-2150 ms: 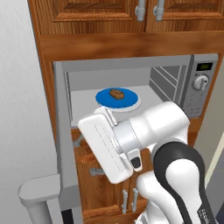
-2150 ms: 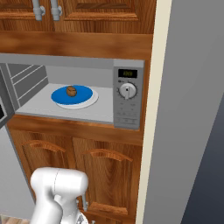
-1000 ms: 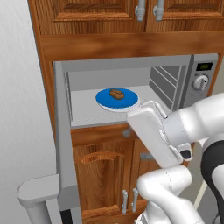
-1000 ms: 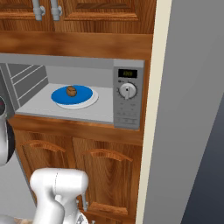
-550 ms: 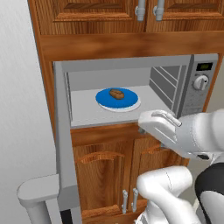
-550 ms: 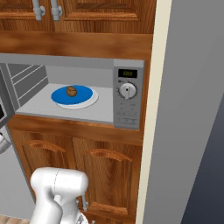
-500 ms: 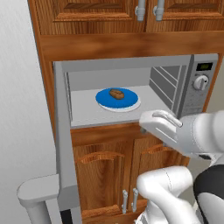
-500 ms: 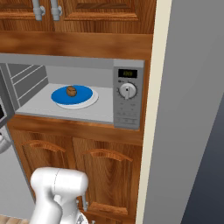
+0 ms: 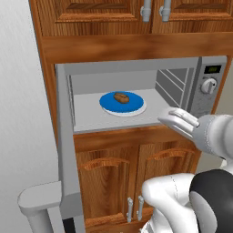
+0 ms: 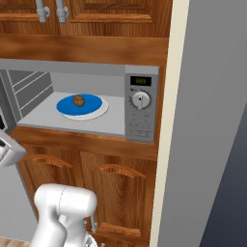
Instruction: Retrieve the reheated potato from the microwave, then place the potato, cheese, and condiment on the cutting board.
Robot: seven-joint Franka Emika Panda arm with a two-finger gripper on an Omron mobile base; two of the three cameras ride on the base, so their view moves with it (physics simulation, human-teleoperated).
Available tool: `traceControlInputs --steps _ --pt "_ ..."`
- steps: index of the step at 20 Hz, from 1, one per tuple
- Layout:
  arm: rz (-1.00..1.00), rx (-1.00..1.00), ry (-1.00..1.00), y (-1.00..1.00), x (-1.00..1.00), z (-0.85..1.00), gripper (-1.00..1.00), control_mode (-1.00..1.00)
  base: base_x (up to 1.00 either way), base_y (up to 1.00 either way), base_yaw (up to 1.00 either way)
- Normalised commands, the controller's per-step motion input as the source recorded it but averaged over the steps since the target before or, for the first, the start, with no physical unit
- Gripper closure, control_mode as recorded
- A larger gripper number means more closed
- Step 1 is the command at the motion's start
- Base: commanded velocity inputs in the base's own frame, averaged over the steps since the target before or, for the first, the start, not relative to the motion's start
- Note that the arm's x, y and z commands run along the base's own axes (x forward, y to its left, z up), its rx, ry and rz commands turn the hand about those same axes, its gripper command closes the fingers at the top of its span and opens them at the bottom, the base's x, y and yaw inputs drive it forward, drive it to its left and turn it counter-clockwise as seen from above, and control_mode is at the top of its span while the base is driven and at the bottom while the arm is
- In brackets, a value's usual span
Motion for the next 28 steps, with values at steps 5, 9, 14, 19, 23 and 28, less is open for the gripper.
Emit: traceControlInputs --steps 5,9,14,19,23,28 --pt "-0.01 -0.06 -0.20 -0.41 0.14 0.03 -1.00 -1.00 0.00 0.00 0.00" --pt "0.01 -0.08 -0.06 -0.33 0.23 0.00 -1.00 -1.00 0.00 0.00 0.00" --pt "0.10 -0.06 0.04 -0.18 0.32 0.00 -1.00 -1.00 0.00 0.00 0.00" --pt "0.19 -0.06 0.08 -0.09 0.36 0.00 -1.00 -1.00 0.00 0.00 0.00" --pt "0.15 -0.10 0.11 -0.01 0.28 0.00 -1.00 -1.00 0.00 0.00 0.00" --pt "0.09 -0.12 0.04 0.00 0.27 -0.02 -1.00 -1.00 0.00 0.00 0.00"
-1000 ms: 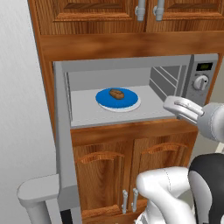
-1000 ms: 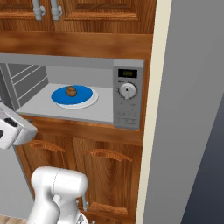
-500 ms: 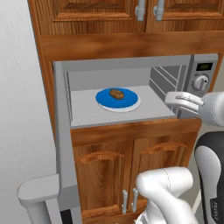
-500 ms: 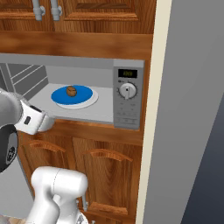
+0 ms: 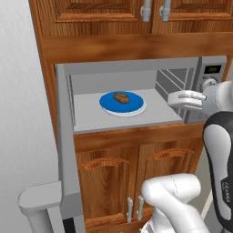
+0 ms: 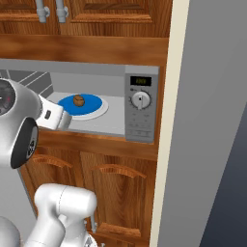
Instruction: Retrieve the reheated potato from the microwave, then place the potato, cheese, and condiment on the cutting board.
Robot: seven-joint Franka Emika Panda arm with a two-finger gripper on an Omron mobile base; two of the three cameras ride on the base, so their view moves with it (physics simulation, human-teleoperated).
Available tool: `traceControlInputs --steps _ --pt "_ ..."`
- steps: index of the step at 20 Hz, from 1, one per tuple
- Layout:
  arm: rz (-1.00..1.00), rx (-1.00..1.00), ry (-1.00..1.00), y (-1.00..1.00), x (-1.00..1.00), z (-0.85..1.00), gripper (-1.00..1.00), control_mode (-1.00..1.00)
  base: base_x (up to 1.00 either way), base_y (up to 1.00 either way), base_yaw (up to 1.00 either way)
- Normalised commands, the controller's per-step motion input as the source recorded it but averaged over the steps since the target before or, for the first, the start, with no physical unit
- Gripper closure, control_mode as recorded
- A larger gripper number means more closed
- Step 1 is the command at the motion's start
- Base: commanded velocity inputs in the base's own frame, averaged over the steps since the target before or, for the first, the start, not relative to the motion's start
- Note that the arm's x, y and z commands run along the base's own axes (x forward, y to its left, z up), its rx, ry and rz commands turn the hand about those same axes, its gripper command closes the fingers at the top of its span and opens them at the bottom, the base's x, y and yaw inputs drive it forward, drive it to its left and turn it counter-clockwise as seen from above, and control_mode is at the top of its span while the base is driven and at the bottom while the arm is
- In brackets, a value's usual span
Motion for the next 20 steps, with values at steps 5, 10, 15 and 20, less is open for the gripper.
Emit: traceControlInputs --steps 5,10,15,20 --pt "0.13 -0.11 0.00 0.00 0.31 -0.07 -1.00 -1.00 0.00 0.00 0.00" --pt "0.12 -0.13 0.03 0.05 0.22 -0.09 -1.00 -1.00 0.00 0.00 0.00" --pt "0.02 -0.13 0.00 0.11 0.14 -0.17 -1.00 -1.00 0.00 0.00 0.00" --pt "0.00 -0.03 0.00 0.07 0.25 -0.15 -1.00 -1.00 0.00 0.00 0.00"
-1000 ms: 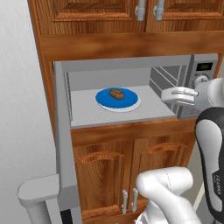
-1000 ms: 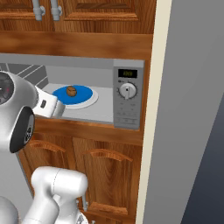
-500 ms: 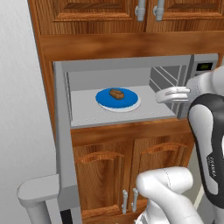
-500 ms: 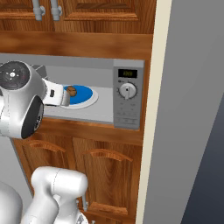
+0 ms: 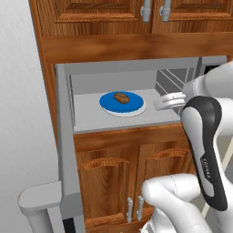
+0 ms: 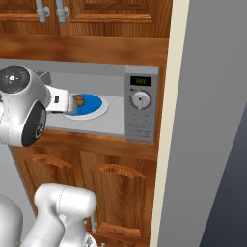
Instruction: Retrieve the reheated potato from the microwave, then place the potato, cheese, and condiment on the cutting board.
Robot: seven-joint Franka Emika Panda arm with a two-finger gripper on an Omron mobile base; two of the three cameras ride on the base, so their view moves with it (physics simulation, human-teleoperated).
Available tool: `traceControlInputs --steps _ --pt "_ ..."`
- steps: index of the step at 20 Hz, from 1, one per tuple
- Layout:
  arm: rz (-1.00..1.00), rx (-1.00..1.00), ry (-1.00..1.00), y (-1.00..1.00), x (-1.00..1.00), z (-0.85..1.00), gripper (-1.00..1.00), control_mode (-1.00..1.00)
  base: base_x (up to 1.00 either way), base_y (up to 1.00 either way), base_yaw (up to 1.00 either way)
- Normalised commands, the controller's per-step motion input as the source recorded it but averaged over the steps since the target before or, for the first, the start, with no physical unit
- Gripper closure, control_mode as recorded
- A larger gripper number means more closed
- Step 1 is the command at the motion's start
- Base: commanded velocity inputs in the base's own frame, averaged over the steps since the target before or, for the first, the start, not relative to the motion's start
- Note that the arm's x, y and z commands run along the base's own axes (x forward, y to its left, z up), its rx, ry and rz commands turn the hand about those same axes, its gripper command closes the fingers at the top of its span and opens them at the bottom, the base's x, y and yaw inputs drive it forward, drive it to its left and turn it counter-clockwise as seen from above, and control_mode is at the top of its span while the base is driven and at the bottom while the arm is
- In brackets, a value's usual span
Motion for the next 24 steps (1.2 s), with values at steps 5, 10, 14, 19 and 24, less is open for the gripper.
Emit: traceControlInputs --steps 5,10,14,19,24 --pt "0.00 0.00 0.00 0.00 0.33 -0.02 -1.00 -1.00 0.00 0.00 0.00" --pt "0.00 0.00 -0.01 0.03 0.27 -0.07 -1.00 -1.00 0.00 0.00 0.00" --pt "0.00 0.00 -0.06 0.12 0.21 -0.28 -1.00 -1.00 0.00 0.00 0.00" --pt "0.00 0.00 -0.10 0.10 0.20 -0.29 -1.00 -1.00 0.00 0.00 0.00" --pt "0.00 0.00 -0.12 0.04 0.28 -0.13 -1.00 -1.00 0.00 0.00 0.00"
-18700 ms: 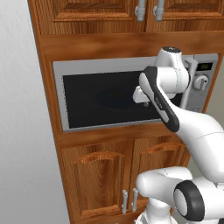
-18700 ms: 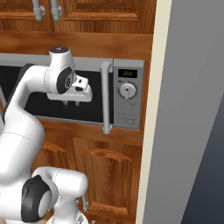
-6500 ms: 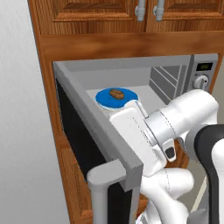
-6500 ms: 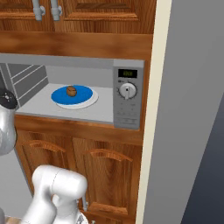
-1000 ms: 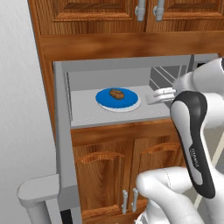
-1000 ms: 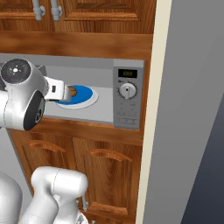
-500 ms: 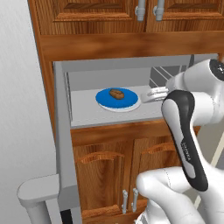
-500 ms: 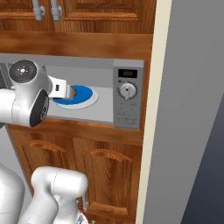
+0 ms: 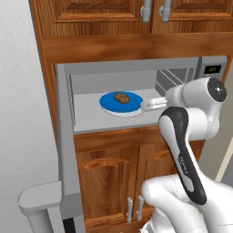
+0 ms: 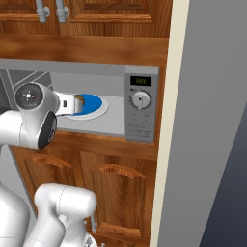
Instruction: Retrieve the reheated potato from the microwave, then place the potato, cheese, and condiment on the cutting board.
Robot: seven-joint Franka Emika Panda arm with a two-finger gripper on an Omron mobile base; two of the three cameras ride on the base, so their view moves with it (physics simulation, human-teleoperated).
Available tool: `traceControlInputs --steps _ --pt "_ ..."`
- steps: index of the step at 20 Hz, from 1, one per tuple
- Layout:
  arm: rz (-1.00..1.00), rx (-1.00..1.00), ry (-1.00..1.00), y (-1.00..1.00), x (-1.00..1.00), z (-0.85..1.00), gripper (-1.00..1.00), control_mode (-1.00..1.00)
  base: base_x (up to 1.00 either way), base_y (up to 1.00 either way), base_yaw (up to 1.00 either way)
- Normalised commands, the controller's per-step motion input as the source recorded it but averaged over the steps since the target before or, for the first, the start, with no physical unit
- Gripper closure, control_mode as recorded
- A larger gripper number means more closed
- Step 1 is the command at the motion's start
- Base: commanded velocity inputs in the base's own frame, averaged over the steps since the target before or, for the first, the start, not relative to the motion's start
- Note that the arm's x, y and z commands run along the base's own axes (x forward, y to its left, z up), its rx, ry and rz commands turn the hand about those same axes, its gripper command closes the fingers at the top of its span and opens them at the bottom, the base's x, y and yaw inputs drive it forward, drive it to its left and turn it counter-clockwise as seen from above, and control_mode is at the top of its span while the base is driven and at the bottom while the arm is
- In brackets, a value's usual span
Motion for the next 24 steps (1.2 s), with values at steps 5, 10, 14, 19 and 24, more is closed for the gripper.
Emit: traceControlInputs --steps 5,10,14,19,24 --pt "0.00 0.00 -0.02 0.04 0.32 0.00 -1.00 -1.00 0.00 0.00 0.00" --pt "0.00 0.00 0.01 0.00 0.31 0.05 -1.00 -1.00 0.00 0.00 0.00" --pt "0.00 0.00 0.01 0.04 0.30 -0.02 -1.00 -1.00 0.00 0.00 0.00" --pt "-0.02 0.02 -0.03 0.18 0.30 -0.15 -1.00 -1.00 0.00 0.00 0.00" --pt "-0.01 0.05 0.00 0.15 0.40 -0.04 -1.00 -1.00 0.00 0.00 0.00"
